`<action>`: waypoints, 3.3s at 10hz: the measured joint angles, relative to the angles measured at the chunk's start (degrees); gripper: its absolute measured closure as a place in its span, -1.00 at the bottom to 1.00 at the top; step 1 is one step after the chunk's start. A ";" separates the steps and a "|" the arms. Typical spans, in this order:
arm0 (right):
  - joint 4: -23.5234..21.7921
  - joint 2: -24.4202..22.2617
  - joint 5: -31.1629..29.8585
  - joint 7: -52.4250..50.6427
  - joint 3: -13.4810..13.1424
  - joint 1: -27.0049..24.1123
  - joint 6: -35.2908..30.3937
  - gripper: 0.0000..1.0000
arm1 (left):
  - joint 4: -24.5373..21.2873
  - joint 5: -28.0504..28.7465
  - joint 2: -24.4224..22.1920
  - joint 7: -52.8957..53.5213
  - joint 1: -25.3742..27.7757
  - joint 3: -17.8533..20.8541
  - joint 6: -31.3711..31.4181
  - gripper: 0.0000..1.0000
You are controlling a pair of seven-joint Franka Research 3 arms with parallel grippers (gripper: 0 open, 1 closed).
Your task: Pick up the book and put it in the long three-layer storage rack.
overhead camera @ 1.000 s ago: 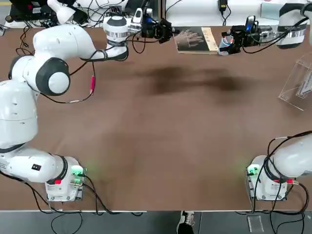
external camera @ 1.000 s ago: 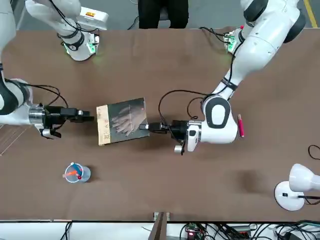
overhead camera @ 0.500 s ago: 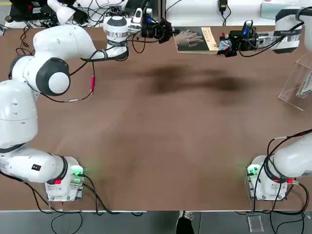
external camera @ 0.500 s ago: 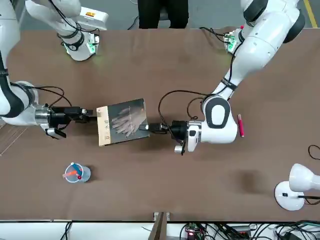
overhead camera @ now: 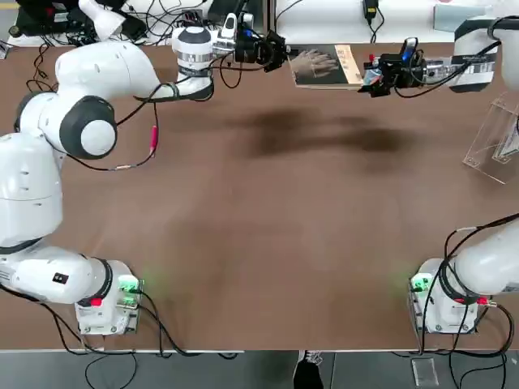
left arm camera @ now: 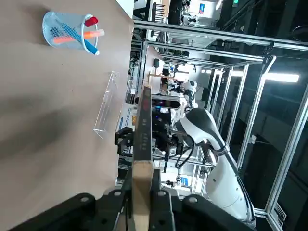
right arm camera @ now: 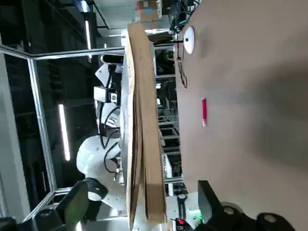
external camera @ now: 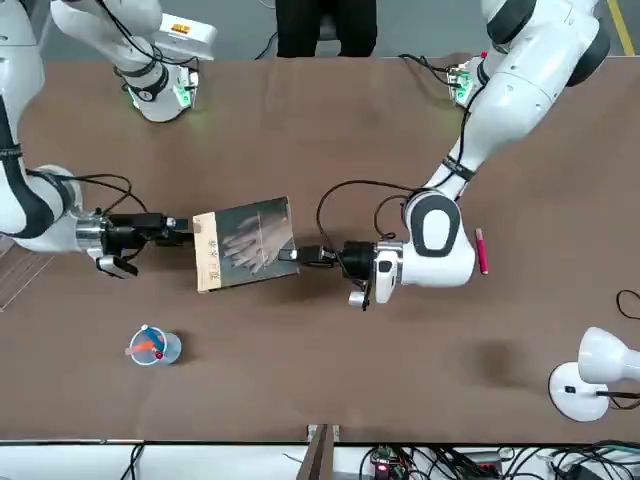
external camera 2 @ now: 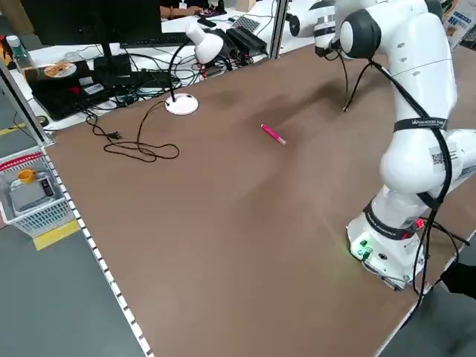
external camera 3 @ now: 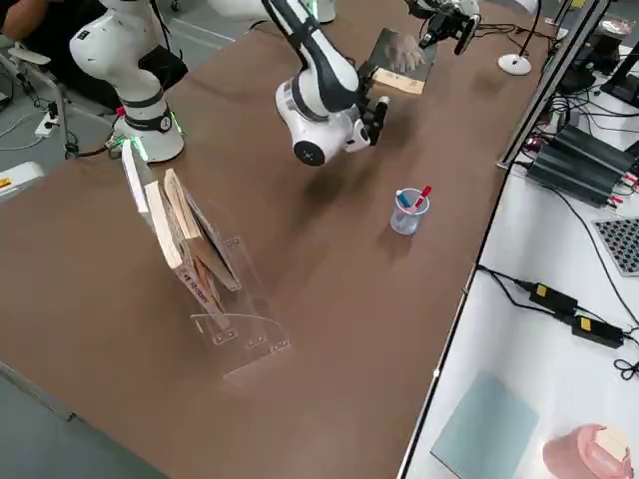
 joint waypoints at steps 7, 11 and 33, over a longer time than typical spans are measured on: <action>-0.03 0.10 0.46 0.39 -0.05 2.36 -0.02 -0.96 | 0.38 0.00 0.00 0.00 0.00 0.05 0.32 0.97; -0.03 0.11 0.63 3.41 0.40 2.88 -0.11 -0.93 | 0.39 0.00 0.00 0.00 0.00 0.05 0.39 0.97; 2.46 0.12 2.55 10.63 1.05 3.14 0.71 0.69 | 0.83 -0.26 0.02 0.00 -0.03 0.06 0.78 0.90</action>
